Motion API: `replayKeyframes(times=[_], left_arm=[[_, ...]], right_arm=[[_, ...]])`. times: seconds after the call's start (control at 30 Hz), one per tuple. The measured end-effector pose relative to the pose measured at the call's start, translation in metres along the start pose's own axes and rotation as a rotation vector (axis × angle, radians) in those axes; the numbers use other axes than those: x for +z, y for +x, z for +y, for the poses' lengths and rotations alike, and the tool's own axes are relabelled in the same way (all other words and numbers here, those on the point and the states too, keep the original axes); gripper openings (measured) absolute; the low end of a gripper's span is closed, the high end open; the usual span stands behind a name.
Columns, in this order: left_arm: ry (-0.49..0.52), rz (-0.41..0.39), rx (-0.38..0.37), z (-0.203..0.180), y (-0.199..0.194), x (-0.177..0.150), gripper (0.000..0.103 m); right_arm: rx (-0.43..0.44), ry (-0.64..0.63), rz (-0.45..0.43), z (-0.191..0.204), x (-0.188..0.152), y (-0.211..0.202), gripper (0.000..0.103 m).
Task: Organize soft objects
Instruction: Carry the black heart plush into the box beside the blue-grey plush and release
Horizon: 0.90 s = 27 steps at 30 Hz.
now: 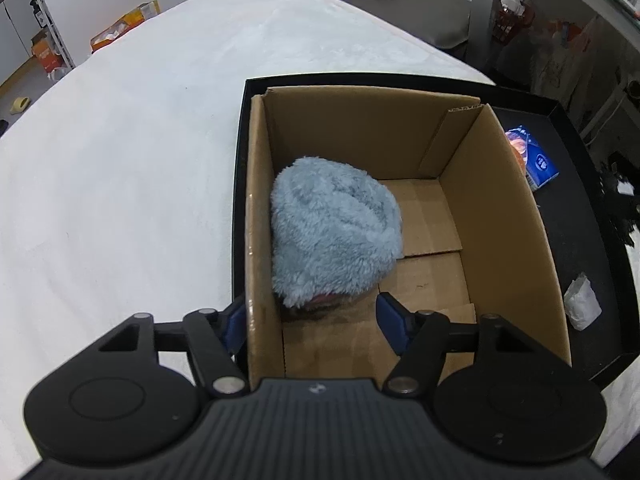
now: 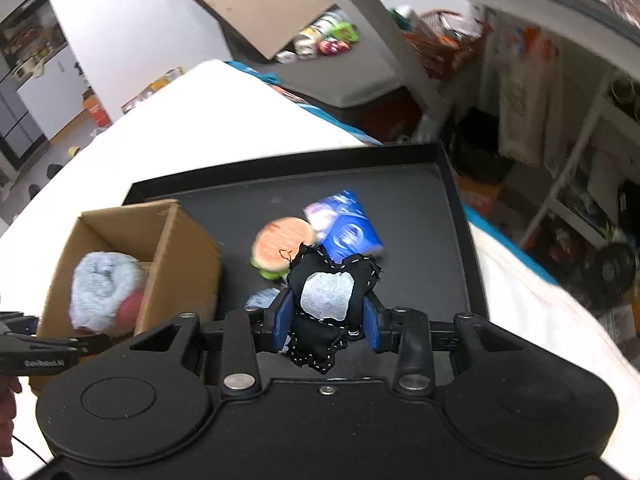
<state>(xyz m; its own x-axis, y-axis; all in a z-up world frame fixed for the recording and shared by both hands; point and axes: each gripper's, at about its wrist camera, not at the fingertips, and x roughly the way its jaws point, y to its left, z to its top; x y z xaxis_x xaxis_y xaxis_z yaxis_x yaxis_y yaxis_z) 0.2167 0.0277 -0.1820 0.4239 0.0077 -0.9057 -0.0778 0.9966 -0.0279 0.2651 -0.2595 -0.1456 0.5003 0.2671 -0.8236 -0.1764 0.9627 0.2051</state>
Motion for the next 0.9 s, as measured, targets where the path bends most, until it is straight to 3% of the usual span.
replayKeyframes(times=[0.27,0.73,0.9], left_arm=[[-0.021,-0.018,-0.049,0.014,-0.007,-0.01,0.062],[-0.009,-0.035,-0.084,0.032,-0.002,-0.019,0.026],[0.025,-0.023,-0.08,0.033,0.0,-0.022,0.021]], right_arm=[[0.015,-0.085,-0.011,0.038,0.012,-0.006,0.036],[0.039,-0.259,-0.015,0.112,0.025,-0.006,0.037],[0.041,-0.321,0.0,0.136,0.027,0.002,0.037]])
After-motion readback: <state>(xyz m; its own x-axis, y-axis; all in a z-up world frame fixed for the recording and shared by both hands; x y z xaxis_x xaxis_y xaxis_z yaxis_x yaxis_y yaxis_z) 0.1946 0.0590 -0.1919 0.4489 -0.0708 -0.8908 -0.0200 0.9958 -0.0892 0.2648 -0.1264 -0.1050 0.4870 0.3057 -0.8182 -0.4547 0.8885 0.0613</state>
